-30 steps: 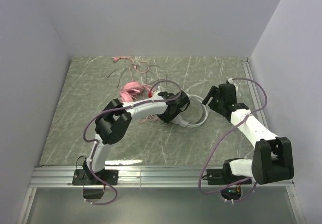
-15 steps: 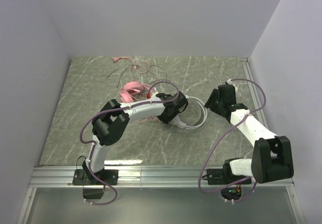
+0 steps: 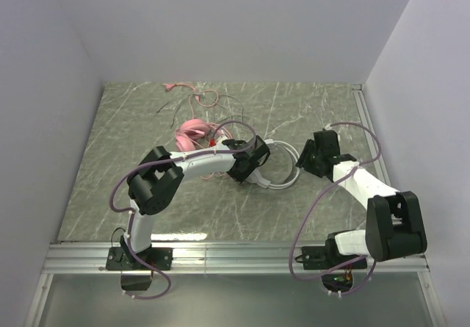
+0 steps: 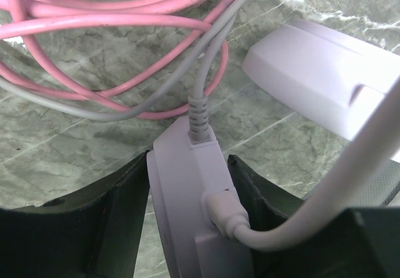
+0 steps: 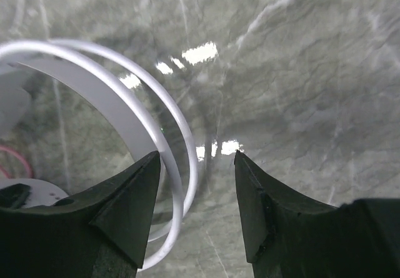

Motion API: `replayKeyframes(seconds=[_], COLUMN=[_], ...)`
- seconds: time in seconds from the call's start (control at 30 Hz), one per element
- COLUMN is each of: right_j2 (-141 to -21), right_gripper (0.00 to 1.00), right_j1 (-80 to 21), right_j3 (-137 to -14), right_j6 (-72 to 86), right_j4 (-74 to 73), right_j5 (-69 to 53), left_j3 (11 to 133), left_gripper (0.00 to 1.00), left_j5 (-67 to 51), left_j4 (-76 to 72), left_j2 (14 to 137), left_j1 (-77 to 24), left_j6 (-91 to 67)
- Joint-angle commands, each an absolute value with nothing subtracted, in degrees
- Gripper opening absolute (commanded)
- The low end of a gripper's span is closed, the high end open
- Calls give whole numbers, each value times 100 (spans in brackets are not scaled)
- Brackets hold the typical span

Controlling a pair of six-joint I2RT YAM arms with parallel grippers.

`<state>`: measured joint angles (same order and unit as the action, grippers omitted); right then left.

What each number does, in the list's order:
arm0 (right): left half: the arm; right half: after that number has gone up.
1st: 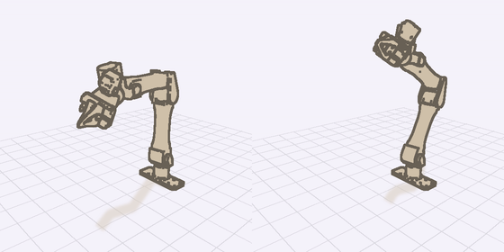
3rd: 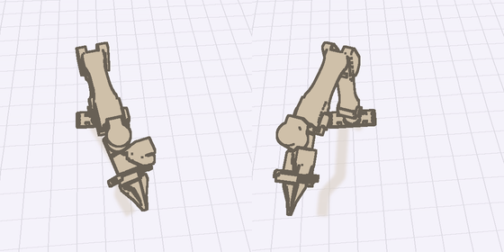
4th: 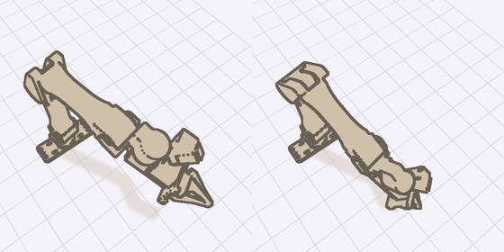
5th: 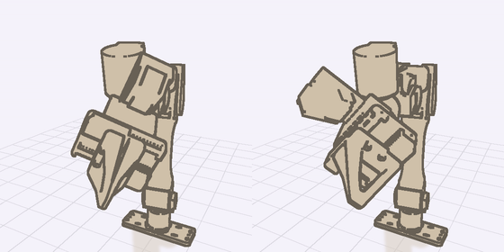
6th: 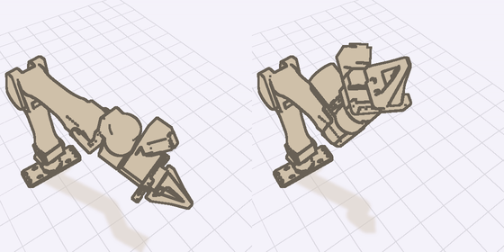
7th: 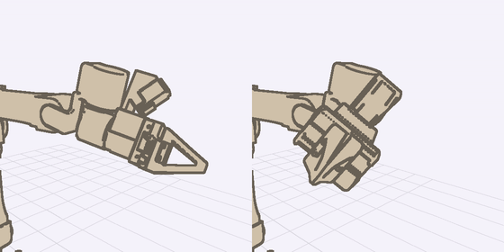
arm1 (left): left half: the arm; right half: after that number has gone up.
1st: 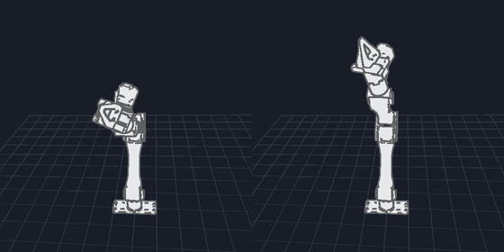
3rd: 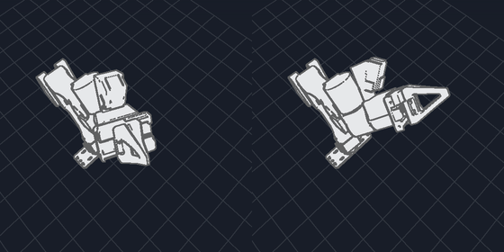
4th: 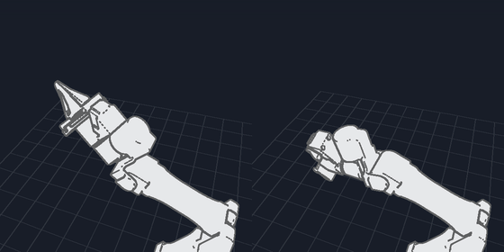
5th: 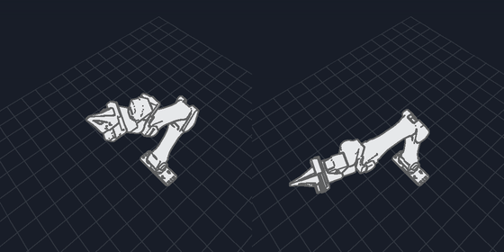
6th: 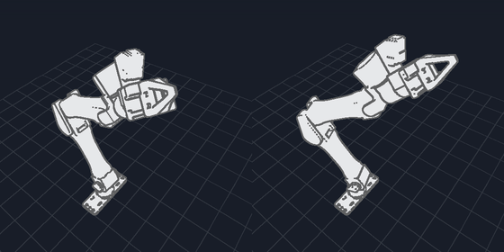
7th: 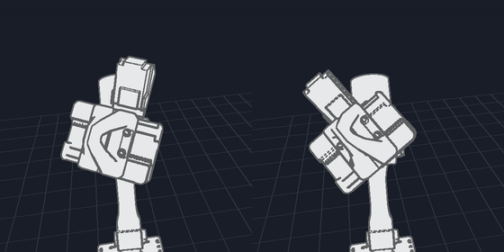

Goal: Wrap the headphones
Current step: Grab headphones with the right arm

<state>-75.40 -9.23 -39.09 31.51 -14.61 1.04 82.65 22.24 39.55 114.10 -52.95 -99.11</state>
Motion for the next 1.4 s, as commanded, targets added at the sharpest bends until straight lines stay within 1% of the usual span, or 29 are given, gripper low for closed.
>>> replayKeyframes(seconds=[0.0,0.07,0.1,0.33,0.37,0.43,0.47,0.53,0.57,0.67,0.83,0.93,0.97,1.0,1.03,1.1,1.13,1.2,1.23,1.3,1.37], right_j2=[-7795,-7979,-8024,-8209,-8279,-8358,-8411,-8481,-8516,-8587,-8683,-8841,-8868,-8877,-8816,-8676,-8536,-8438,-8368,-8315,-8288], right_gripper=[58,58,55,53,51,50,46,45,42,41,40,26,10,2,0,0,0,0,0,0,0], right_j1=[-1168,-1248,-1283,-1353,-1362,-1388,-1397,-1432,-1467,-1599,-1810,-1837,-1837,-1837,-1837,-1837,-1828,-1819,-1828,-1828,-1811], right_j3=[-4078,-4183,-4218,-4315,-4342,-4403,-4421,-4465,-4500,-4570,-4702,-4737,-4755,-4772,-4746,-4702,-4693,-4763,-4859,-4965,-5097], right_j6=[3059,3032,3015,2988,2980,2971,2953,2936,2927,2909,2953,2927,2927,2927,2944,2944,2944,2927,2918,2918,2909], right_j4=[-1476,-1564,-1599,-1678,-1696,-1705,-1714,-1731,-1758,-1810,-1907,-1890,-1907,-1925,-1925,-1855,-1854,-1960,-2012,-2118,-2171], right_j5=[202,289,307,351,352,360,352,378,387,474,633,589,589,615,641,633,642,720,729,765,730], left_j3=[8122,8034,7946,7638,7629,7629,7638,7646,7638,7585,7585,7480,7419,7401,7392,7409,7374,7103,6945,6461,6137], left_gripper=[57,57,57,57,57,57,57,58,58,58,58,58,58,58,60,63,68,76,86,99,99], left_j5=[2162,1988,1925,1819,1819,1819,1819,1819,1802,1661,1828,1898,1898,1872,1855,1976,2038,2127,2083,2030,2135], left_j4=[3736,3578,3464,3059,3032,3015,3006,3023,2971,2743,2769,2611,2532,2436,2400,2425,2417,2164,1771,1469,1310], left_j2=[11083,11048,11030,10776,10732,10696,10679,10670,10661,10609,10407,10152,10099,10055,9968,9844,9635,9344,8995,8615,8061], left_j1=[-5265,-5212,-5168,-5089,-5080,-5089,-5089,-5080,-5080,-5089,-5106,-5106,-5106,-5106,-5115,-5185,-5220,-5299,-5317,-5317,-5309], left_j6=[-9914,-9862,-9818,-9686,-9651,-9633,-9615,-9598,-9563,-9405,-9334,-9237,-9142,-9071,-8949,-8570,-8448,-7895,-7658,-7173,-6779])
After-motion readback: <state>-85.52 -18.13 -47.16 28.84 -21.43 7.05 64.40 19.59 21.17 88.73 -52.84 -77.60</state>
